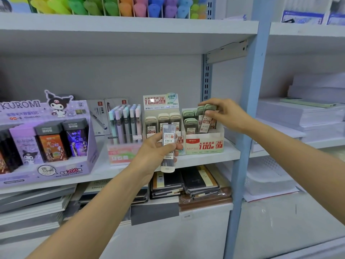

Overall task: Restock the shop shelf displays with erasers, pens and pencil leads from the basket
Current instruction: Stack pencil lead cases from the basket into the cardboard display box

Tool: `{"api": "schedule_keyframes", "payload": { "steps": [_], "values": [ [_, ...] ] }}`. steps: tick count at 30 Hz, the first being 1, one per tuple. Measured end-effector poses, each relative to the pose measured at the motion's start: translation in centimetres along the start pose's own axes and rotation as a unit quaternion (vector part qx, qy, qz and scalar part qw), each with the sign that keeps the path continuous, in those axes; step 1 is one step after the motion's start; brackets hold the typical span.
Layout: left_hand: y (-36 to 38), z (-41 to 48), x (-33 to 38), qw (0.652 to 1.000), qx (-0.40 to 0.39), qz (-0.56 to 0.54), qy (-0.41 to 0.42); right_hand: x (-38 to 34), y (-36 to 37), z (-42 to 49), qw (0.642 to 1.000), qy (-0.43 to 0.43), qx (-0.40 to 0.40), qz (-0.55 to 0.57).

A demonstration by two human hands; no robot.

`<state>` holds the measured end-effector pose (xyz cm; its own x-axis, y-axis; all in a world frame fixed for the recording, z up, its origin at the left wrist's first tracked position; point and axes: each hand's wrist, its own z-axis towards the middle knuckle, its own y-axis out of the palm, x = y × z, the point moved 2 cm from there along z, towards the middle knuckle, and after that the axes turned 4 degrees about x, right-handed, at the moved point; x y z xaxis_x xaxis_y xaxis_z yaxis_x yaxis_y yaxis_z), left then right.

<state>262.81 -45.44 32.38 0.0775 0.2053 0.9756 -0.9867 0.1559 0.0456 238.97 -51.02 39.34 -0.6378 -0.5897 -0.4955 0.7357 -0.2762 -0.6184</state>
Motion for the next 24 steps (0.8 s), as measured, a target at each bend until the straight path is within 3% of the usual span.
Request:
{"api": "schedule_keyframes", "payload": {
  "steps": [6,9,11,14,17,20,24],
  "values": [
    [0.1,-0.2,0.0,1.000,0.002,-0.001,-0.004,-1.1,0.0,0.2,0.994,-0.030,0.096,-0.044],
    [0.1,-0.3,0.1,1.000,0.003,0.003,-0.005,-1.7,0.3,-0.2,0.996,-0.030,0.053,-0.066],
    [0.2,-0.5,0.2,1.000,-0.001,0.010,-0.001,-2.3,0.4,-0.7,0.992,-0.049,0.075,-0.084],
    [0.4,-0.8,0.4,1.000,-0.009,0.024,0.009,-4.1,0.8,-1.6,0.991,-0.069,0.115,-0.011],
    [0.7,-1.3,0.7,0.998,-0.022,0.050,0.013,-6.1,2.8,-2.6,0.994,-0.042,-0.002,0.106],
    [0.7,-1.8,0.9,0.995,-0.052,0.087,0.008,-6.7,4.7,-3.5,0.988,-0.048,-0.075,0.124],
    [-1.1,-2.2,0.9,0.997,0.016,0.070,-0.011,-5.7,4.5,-4.1,0.981,-0.008,0.022,0.191]
  ]
}}
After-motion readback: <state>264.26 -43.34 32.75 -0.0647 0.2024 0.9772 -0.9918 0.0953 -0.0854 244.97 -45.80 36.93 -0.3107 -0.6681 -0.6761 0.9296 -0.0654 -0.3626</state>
